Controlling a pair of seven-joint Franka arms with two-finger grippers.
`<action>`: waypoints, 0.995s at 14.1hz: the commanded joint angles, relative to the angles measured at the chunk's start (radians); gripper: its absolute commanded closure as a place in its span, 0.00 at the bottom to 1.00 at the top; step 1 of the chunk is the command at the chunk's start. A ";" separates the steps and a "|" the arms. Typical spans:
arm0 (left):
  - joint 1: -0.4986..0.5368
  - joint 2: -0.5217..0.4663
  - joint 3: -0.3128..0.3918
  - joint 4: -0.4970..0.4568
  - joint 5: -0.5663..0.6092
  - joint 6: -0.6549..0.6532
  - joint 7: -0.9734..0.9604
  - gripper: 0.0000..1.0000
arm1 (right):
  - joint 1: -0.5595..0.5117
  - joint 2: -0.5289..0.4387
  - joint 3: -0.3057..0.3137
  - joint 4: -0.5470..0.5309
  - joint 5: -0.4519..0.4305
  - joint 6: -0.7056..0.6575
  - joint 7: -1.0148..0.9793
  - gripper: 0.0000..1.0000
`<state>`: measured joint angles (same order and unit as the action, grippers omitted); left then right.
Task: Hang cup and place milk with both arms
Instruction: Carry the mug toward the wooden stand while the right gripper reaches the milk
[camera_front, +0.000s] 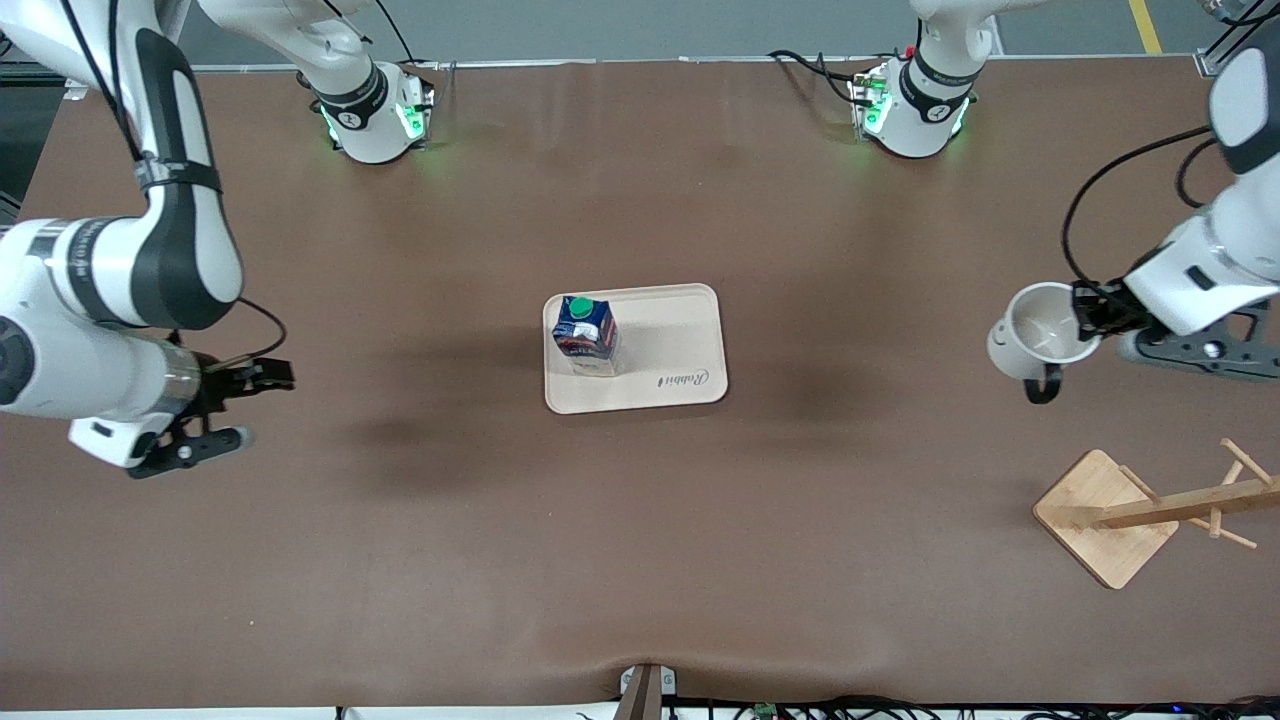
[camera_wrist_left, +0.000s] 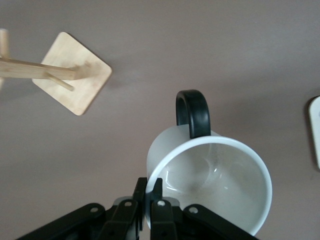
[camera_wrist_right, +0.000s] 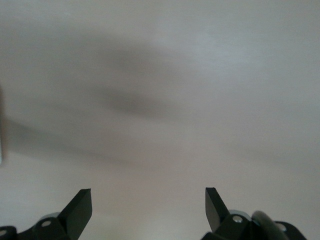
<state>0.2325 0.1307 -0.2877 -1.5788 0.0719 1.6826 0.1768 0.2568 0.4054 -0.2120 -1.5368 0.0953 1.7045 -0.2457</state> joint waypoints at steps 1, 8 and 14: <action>0.040 0.030 -0.010 0.059 0.000 -0.012 0.096 1.00 | 0.086 -0.037 0.000 -0.054 0.023 -0.009 0.191 0.00; 0.180 0.101 -0.010 0.074 0.002 0.055 0.332 1.00 | 0.227 -0.074 0.000 -0.137 0.235 0.007 0.461 0.00; 0.218 0.193 -0.010 0.183 0.000 0.083 0.379 1.00 | 0.369 -0.083 0.002 -0.138 0.242 0.088 0.690 0.00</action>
<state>0.4360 0.3010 -0.2870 -1.4421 0.0719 1.7655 0.5422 0.5816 0.3557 -0.2020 -1.6372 0.3159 1.7520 0.3750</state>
